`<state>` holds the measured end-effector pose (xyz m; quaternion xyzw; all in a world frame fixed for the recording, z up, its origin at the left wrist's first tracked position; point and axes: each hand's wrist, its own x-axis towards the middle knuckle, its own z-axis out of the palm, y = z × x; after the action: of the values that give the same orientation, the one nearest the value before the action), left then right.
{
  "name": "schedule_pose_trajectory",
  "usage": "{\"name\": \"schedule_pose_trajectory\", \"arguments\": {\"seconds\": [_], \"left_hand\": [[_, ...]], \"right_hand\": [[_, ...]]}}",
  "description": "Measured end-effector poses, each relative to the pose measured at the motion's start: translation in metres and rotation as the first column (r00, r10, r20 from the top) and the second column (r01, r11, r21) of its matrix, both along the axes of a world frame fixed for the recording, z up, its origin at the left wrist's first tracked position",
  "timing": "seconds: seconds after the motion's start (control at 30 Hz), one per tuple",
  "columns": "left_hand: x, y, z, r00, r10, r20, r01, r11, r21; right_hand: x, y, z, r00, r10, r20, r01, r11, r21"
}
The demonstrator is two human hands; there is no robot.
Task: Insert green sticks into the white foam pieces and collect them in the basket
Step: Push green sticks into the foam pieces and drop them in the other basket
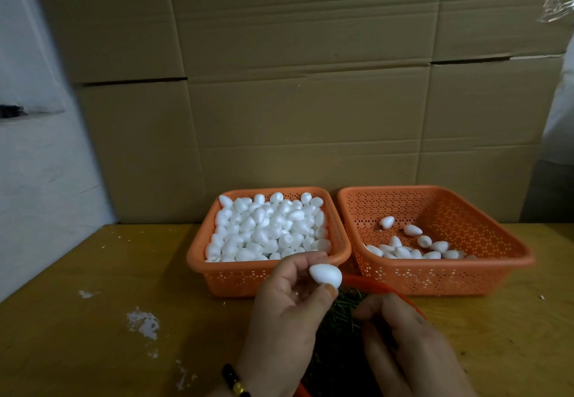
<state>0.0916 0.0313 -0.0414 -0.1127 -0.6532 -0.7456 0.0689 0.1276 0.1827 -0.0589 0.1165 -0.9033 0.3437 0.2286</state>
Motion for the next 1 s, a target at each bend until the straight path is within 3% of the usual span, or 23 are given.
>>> {"name": "schedule_pose_trajectory", "arguments": {"seconds": [0.13, 0.3, 0.47, 1.0], "left_hand": [[-0.002, -0.002, 0.004, 0.97, -0.144, 0.197, 0.067, 0.934, 0.352], [-0.002, -0.002, 0.007, 0.903, -0.318, 0.288, 0.126, 0.838, 0.531], [0.0, 0.0, 0.009, 0.877, -0.371, 0.307, 0.14, 0.806, 0.575], [0.005, 0.007, 0.009, 0.884, -0.356, 0.302, 0.173, 0.851, 0.496]], "right_hand": [[-0.001, 0.003, 0.007, 0.996, 0.012, -0.083, -0.018, 0.998, -0.061], [-0.004, 0.006, 0.016, 0.983, 0.014, -0.181, -0.035, 0.993, -0.111], [-0.003, 0.005, 0.016, 0.976, 0.006, -0.217, -0.033, 0.992, -0.121], [-0.005, 0.005, 0.012, 0.972, 0.023, -0.233, -0.043, 0.996, -0.081]]}}
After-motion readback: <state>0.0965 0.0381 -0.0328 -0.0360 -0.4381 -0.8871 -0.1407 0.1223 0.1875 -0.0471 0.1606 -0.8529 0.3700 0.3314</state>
